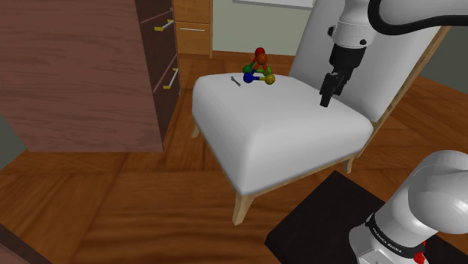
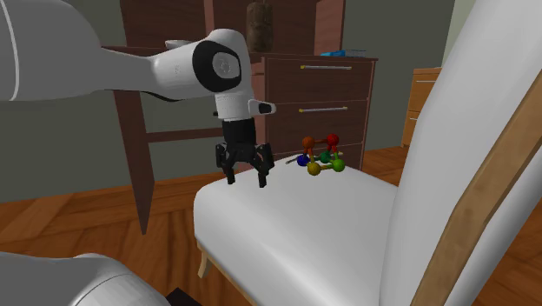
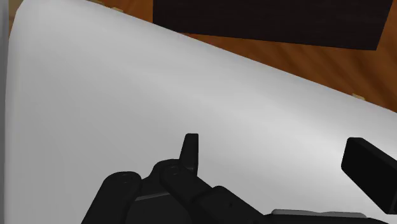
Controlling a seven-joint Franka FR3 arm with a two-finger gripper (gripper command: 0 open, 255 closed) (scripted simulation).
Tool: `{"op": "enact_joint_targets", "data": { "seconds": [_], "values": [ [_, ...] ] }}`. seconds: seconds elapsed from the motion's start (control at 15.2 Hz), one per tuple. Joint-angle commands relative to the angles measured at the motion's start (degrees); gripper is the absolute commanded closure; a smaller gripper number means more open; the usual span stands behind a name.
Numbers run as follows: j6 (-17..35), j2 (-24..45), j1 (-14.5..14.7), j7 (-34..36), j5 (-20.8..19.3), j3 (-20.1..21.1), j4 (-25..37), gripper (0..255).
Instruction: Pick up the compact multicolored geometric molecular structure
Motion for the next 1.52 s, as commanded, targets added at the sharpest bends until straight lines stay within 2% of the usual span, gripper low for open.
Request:
{"op": "enact_joint_targets", "data": {
  "seconds": [0.0, 0.33, 0.73, 1.12, 1.45],
  "values": [
    [0.0, 0.0, 0.0, 0.0, 0.0, 0.0, 0.0, 0],
    [2.63, 11.27, -0.58, 0.03, 1.57, -1.32, 9.56, 0],
    [3.25, 24.36, -1.01, -0.41, 4.06, -2.92, 23.06, 0],
    [1.14, 37.74, -1.57, -1.13, 7.3, -4.45, 39.47, 0],
    [-3.22, 50.22, -2.63, -1.54, 10.59, -5.41, 56.94, 0]
  ]
}}
